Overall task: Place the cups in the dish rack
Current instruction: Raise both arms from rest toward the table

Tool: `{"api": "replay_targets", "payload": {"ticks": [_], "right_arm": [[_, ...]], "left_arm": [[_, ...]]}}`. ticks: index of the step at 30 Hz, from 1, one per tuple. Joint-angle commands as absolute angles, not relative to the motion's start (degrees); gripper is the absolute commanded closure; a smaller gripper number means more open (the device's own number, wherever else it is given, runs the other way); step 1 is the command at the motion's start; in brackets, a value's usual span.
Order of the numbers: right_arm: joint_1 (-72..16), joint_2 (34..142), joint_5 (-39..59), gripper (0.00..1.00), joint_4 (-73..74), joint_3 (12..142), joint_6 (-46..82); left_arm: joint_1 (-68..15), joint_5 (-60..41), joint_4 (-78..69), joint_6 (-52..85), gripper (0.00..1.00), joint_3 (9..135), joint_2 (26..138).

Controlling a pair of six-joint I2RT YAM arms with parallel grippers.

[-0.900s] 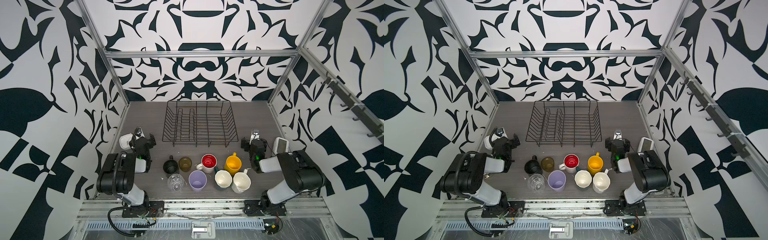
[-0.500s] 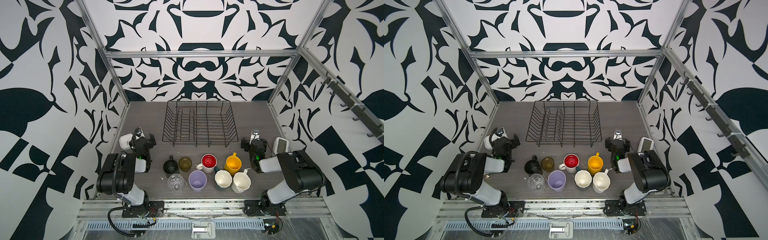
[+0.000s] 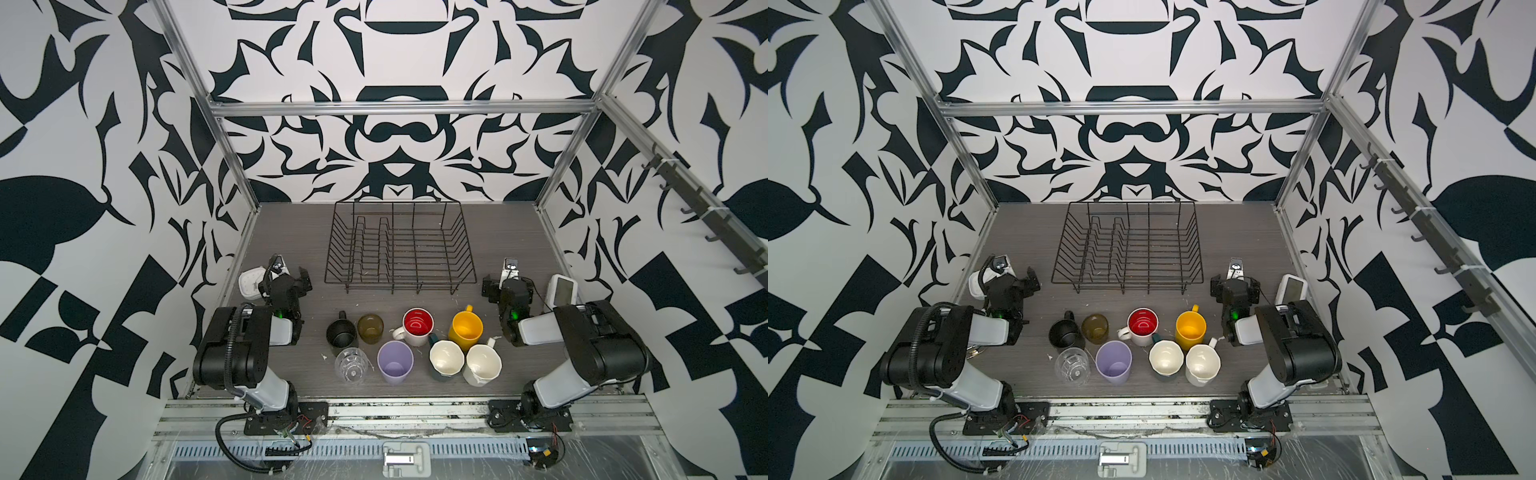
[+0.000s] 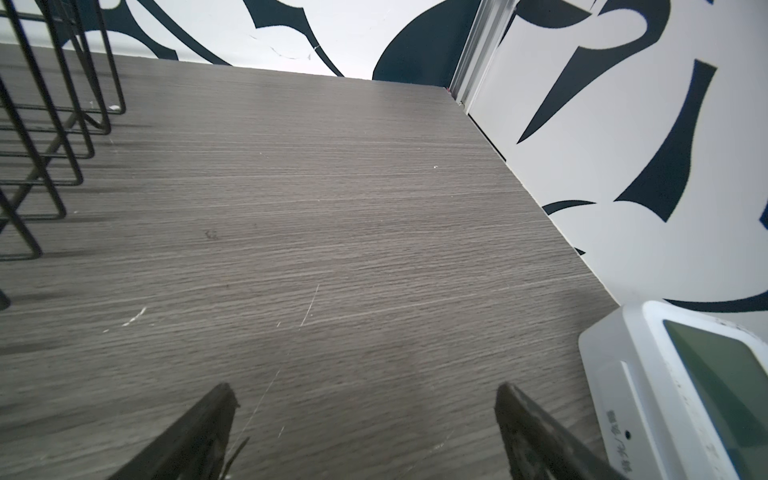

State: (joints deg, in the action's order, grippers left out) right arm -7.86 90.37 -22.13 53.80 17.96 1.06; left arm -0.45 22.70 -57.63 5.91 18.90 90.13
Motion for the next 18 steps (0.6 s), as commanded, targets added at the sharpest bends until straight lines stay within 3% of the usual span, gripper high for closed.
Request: {"api": "replay_targets", "payload": {"ticks": [1,13,18], "right_arm": [[-7.8,89.5,-22.9,0.00,54.9,19.4,1.1],[-7.7,89.2,-23.3,0.00,55.4,19.2,1.2],[-7.7,83.0,-24.7,0.00,40.9,24.3,1.8]], "left_arm": [[-0.6,22.9,-57.7,5.5,0.01,20.0,90.2],[-0.6,23.3,-58.7,5.4,0.01,19.5,90.0],[-1.1,25.6,-50.8,5.4,0.01,21.4,84.8]]}}
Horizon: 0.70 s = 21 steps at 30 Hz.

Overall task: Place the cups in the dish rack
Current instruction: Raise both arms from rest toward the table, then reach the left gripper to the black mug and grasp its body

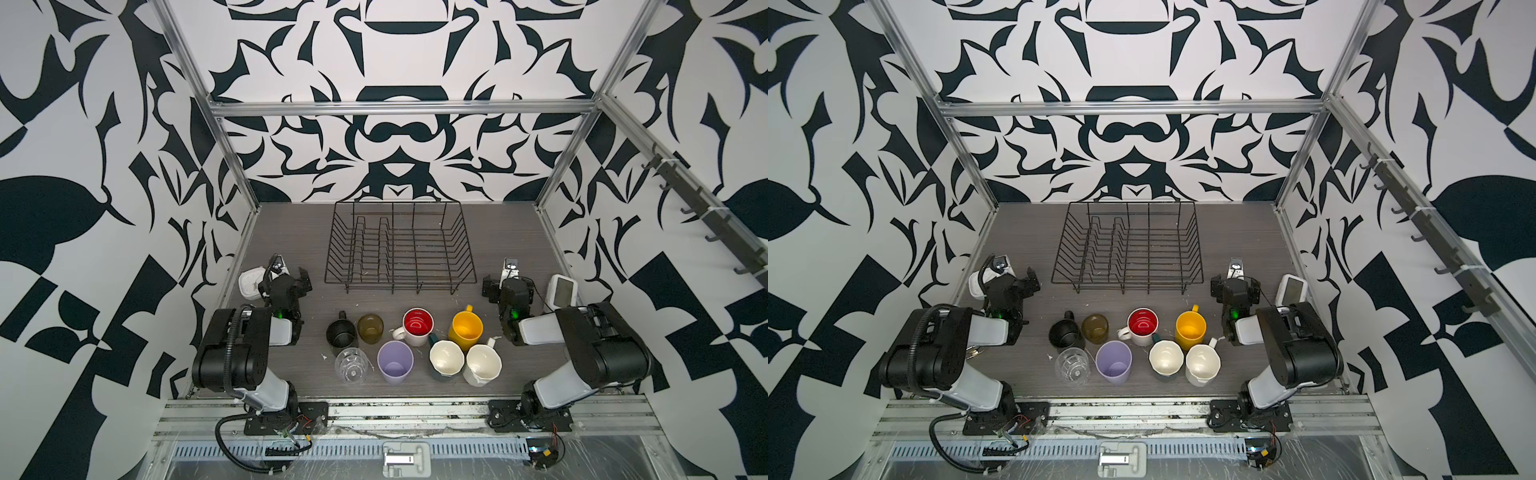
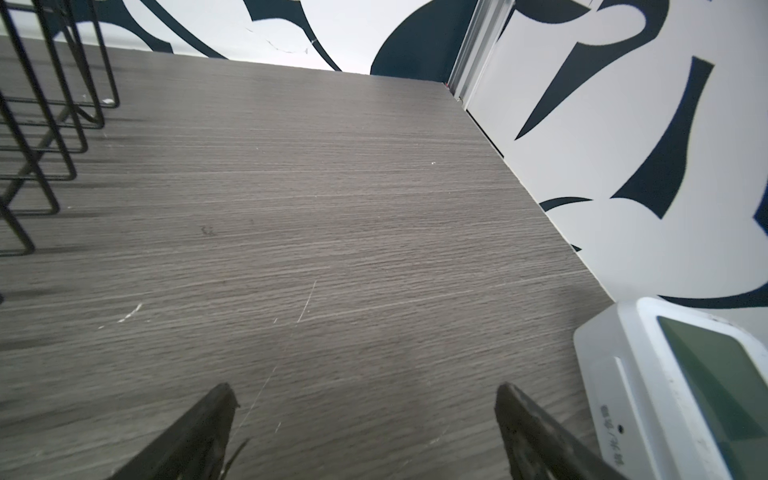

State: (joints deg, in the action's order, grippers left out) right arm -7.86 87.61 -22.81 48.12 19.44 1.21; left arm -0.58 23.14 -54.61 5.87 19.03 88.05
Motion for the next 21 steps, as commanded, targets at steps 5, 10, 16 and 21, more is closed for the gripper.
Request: {"api": "replay_targets", "payload": {"ticks": [5,10,16,21], "right_arm": [[-7.9,75.8,-28.1,0.00,25.2,31.2,7.3],[-7.8,66.9,-25.0,0.00,15.7,35.6,20.0],[-7.7,61.3,-17.3,0.05,12.1,37.6,20.1],[-7.7,63.6,-16.7,0.12,0.7,45.8,19.2]], "left_arm": [[-1.2,33.8,-19.6,15.4,0.01,32.1,76.2],[-0.9,31.4,12.5,24.9,0.01,46.3,74.0],[-0.4,17.7,27.5,29.8,0.02,52.0,66.8],[0.0,2.9,27.4,30.9,0.09,49.1,57.0]]}}
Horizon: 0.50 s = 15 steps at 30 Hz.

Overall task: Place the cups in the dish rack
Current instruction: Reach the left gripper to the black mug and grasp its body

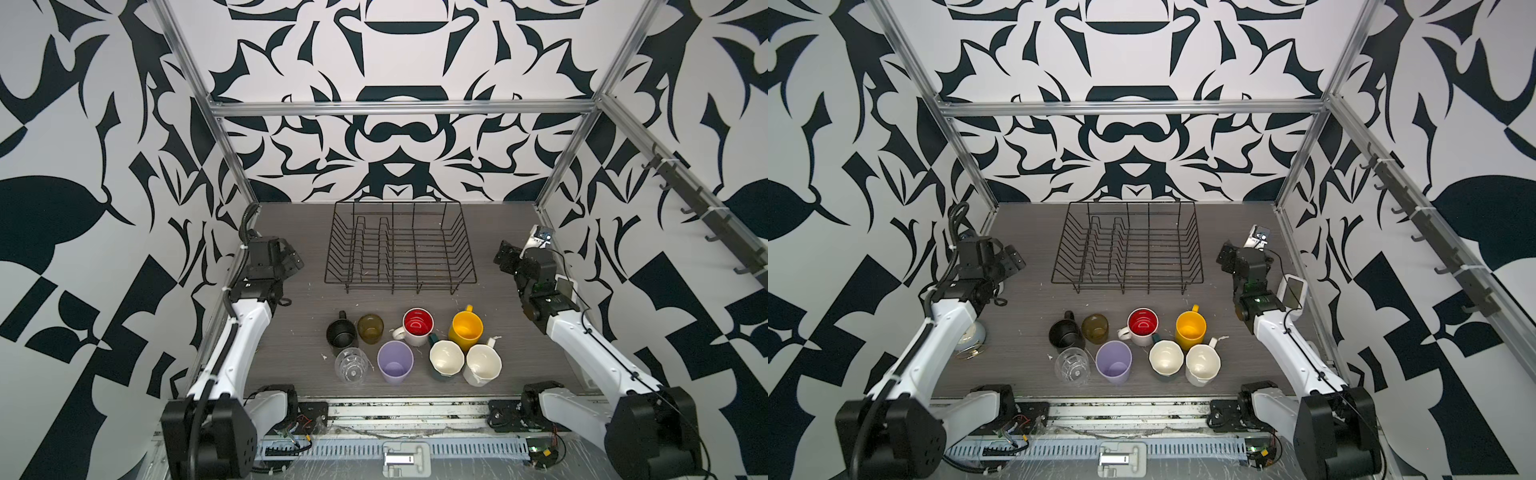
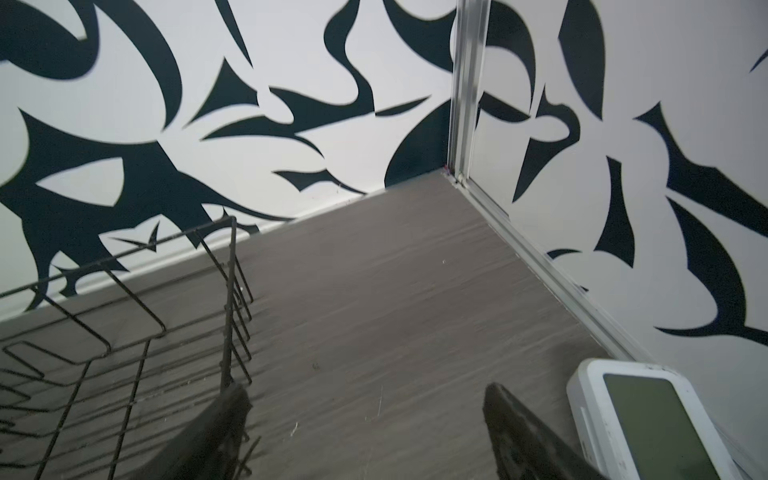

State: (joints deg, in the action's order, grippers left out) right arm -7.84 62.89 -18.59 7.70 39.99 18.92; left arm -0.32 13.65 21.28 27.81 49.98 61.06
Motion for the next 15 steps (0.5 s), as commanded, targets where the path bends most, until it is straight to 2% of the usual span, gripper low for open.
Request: {"api": "replay_targets", "payload": {"ticks": [1,7,15], "right_arm": [[-7.7,64.5,-15.5,0.14,-0.7,47.2,18.7],[-7.7,68.6,-12.1,0.17,-5.3,51.6,18.5],[-7.8,71.9,-8.0,0.21,-6.9,53.9,19.9]], "left_arm": [[0.0,0.8,28.8,31.3,0.10,49.3,55.9],[0.0,-11.4,36.8,33.7,0.14,48.7,51.2],[-0.1,-21.6,46.1,36.9,0.31,44.5,45.2]]}}
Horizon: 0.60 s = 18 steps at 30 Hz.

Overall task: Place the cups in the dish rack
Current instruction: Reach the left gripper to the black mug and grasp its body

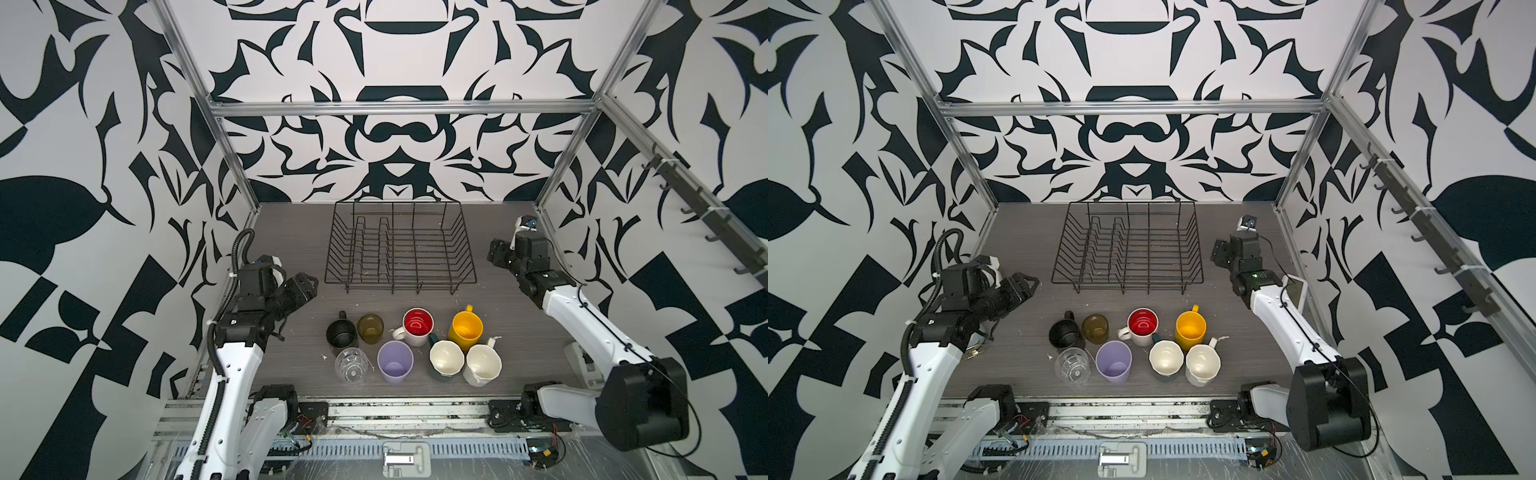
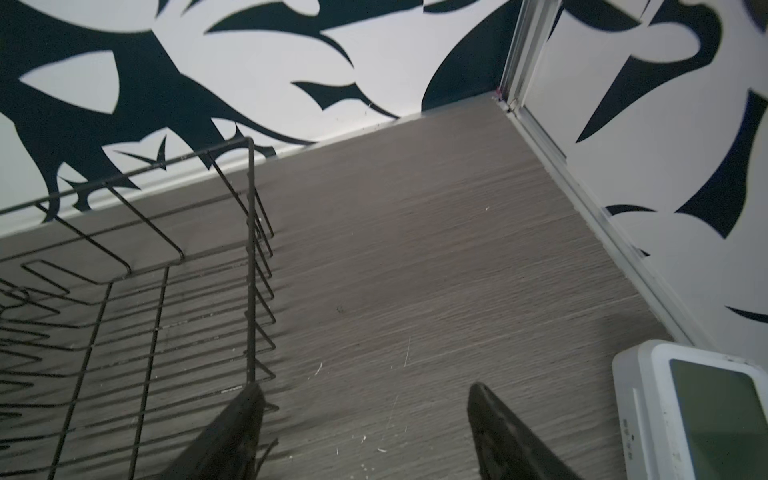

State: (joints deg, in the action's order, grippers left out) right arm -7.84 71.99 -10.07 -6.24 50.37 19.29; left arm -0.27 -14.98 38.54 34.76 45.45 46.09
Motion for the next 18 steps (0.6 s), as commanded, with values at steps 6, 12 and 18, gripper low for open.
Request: {"api": "replay_targets", "payload": {"ticks": [6,12,18], "right_arm": [[-7.9,72.7,-7.4,0.22,-7.8,55.0,19.9],[-8.0,72.4,-7.3,0.23,-8.5,55.1,20.3],[-8.1,71.6,-7.5,0.23,-8.8,54.8,20.3]], "left_arm": [[-4.4,-20.8,52.1,39.5,0.35,42.9,43.4],[-14.3,-12.3,55.4,43.6,0.35,44.0,46.1],[-18.4,-7.1,56.6,45.9,0.37,43.7,49.7]]}}
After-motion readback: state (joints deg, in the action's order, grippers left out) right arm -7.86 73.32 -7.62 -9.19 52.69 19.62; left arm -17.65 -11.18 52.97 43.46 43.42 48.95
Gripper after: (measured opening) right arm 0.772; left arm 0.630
